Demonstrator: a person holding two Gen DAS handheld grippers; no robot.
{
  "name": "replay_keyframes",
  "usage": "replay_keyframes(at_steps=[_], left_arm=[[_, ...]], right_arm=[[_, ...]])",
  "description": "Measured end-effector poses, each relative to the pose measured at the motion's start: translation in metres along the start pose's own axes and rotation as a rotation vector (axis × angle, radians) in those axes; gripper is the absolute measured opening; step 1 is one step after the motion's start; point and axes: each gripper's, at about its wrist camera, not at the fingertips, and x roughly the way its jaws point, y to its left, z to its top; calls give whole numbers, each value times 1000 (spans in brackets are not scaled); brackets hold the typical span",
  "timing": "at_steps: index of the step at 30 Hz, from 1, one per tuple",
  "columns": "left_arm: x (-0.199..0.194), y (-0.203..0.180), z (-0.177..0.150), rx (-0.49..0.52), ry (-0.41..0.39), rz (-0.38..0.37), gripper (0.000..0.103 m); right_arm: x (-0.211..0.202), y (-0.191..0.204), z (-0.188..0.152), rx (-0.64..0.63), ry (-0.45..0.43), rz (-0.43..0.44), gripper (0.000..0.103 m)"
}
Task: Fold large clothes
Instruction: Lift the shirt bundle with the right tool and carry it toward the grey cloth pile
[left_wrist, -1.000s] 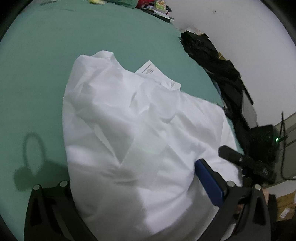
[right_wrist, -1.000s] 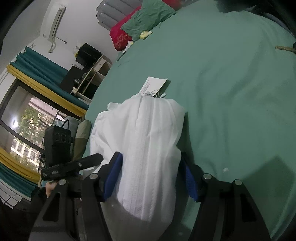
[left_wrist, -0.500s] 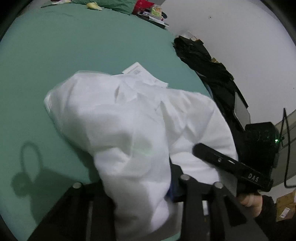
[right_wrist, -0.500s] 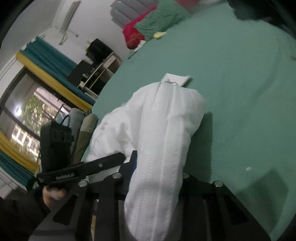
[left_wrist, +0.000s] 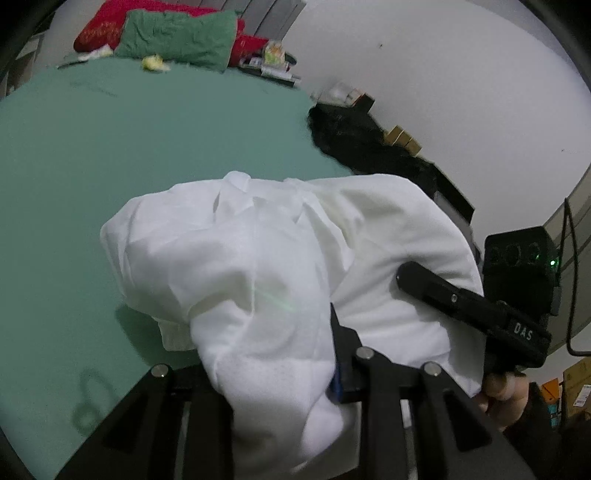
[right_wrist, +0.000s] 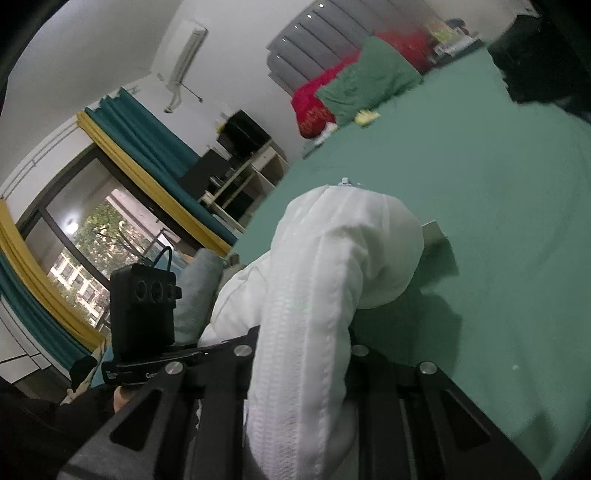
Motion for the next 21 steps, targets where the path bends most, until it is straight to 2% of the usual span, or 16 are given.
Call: replay_keyframes(at_steps=[5, 10, 21], left_arm=[[-45, 0, 3, 4, -63, -10, 26], [-100, 13, 7, 13, -138, 11, 26], [-223, 81, 5, -24, -277, 139, 26]], right_arm=[[5, 33, 17, -11, -31, 42, 17], [30, 77, 35, -69, -35, 88, 17], [136, 182, 62, -189, 25, 209, 17]])
